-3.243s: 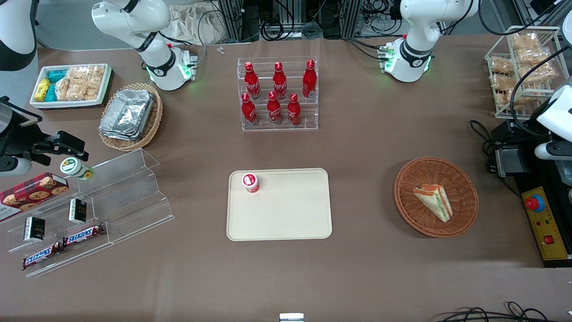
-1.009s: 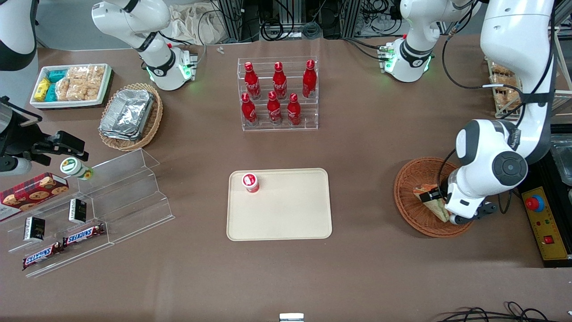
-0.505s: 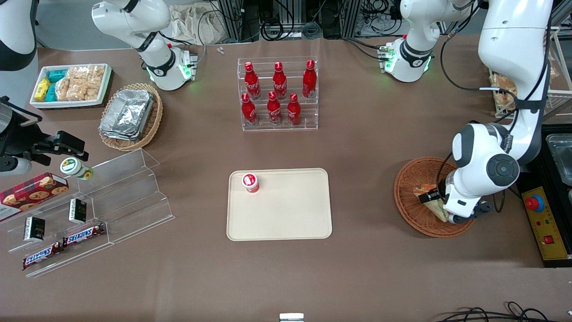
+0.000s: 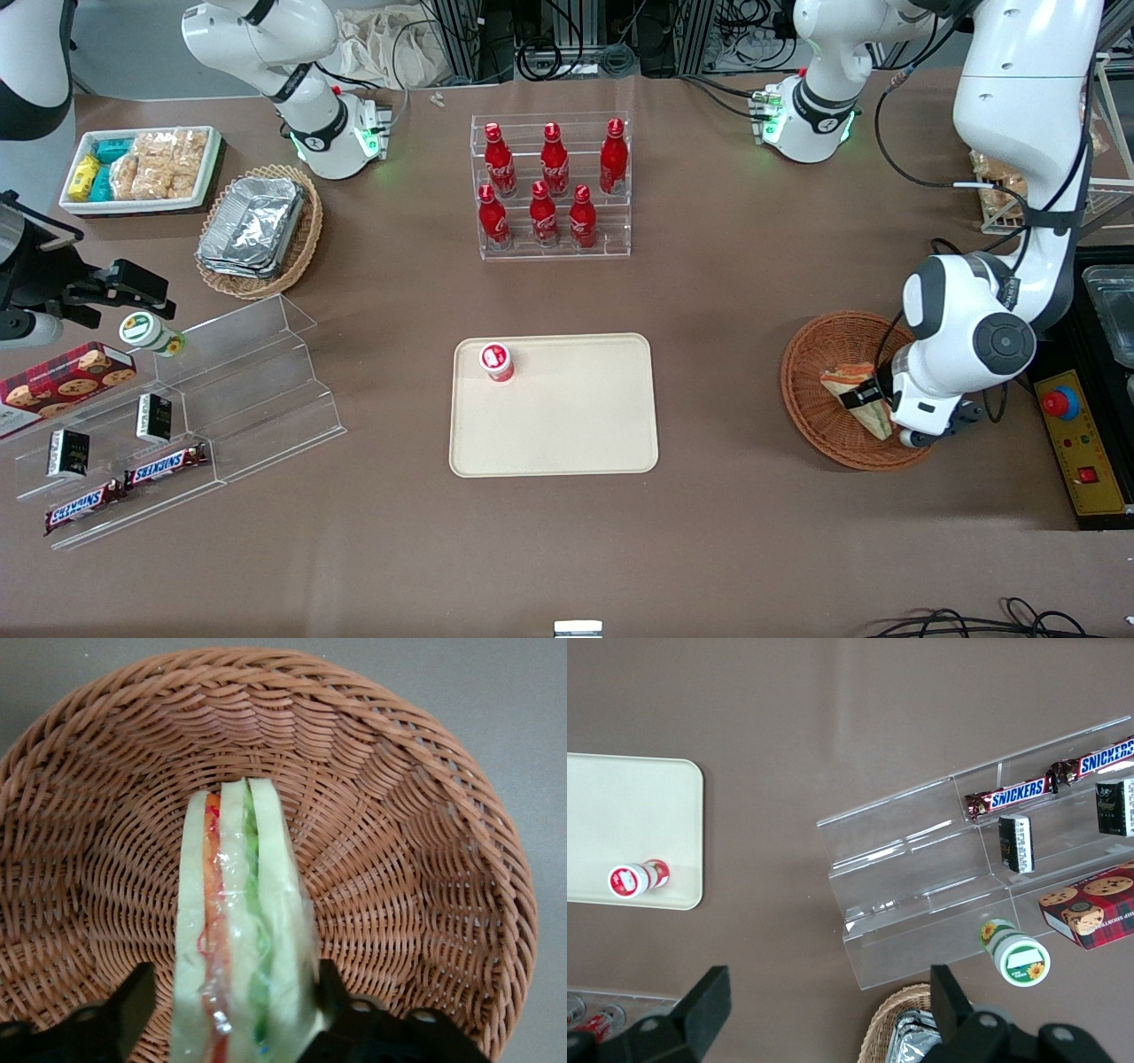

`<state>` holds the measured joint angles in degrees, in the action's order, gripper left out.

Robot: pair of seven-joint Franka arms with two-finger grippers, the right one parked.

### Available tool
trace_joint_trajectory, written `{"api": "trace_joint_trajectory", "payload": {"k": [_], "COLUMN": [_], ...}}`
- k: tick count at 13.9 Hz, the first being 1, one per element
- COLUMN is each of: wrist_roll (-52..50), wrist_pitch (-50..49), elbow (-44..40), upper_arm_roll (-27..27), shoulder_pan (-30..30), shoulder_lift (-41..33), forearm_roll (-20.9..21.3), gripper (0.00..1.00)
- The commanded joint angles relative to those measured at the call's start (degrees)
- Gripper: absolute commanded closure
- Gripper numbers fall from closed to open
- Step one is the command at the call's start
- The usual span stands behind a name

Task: Place sandwich from basket to tray
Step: 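Lower the open left gripper around the sandwich's crust edge, then close the left gripper on the sandwich and lift it from the basket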

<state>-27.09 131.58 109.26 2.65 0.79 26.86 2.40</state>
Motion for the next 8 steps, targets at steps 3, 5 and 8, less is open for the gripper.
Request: {"api": "trace_joint_trajectory", "payload": {"k": [3,5,8], "wrist_roll": [-5.52,-5.34,-4.73], "wrist_pitch": [-3.34,-8.77,-26.66], "elbow": [0.25,-1.49,-12.71], "upper_arm_roll": [0.60,0.69,0.78], "shoulder_pan": [-0.26,-0.53,-0.62], "shoulder_lift": [-3.91,-6.89,-8.75], "forearm_roll": [-0.20,-0.99,-1.79], "gripper": [0.83,0.99,0.99]}}
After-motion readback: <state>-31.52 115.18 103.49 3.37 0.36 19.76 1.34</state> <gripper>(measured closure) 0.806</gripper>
